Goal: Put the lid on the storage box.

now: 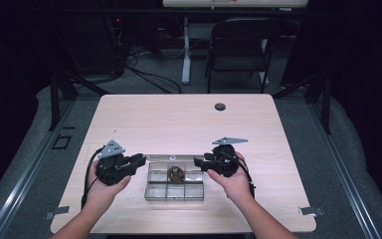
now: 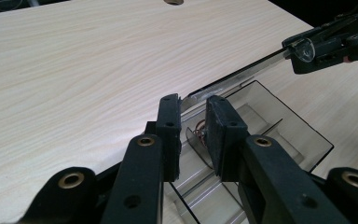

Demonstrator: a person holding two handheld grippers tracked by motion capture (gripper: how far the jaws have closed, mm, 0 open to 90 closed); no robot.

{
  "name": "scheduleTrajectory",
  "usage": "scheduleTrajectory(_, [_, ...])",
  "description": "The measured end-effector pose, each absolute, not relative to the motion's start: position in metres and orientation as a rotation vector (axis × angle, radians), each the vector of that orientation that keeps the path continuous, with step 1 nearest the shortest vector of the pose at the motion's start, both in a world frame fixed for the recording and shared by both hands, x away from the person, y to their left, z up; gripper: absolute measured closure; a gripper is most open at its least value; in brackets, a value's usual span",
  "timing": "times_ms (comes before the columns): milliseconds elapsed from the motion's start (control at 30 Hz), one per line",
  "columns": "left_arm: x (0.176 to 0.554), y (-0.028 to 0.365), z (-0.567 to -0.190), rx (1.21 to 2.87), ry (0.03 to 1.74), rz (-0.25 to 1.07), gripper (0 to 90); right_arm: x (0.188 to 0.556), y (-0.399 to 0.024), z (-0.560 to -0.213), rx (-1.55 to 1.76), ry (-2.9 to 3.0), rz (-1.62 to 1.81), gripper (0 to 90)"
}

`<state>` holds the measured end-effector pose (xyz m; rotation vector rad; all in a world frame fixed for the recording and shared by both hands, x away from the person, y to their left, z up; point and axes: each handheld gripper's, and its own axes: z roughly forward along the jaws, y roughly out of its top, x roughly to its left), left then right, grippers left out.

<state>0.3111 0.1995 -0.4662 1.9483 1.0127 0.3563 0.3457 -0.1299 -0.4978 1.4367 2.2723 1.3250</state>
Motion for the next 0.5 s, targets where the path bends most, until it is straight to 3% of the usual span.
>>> scheduleTrajectory(500, [0.302,0.199,-0.471,1.961,0.998,0.376,76.0,0.333,-0.134,-0.503,1.439,2.267,1.330,50.8])
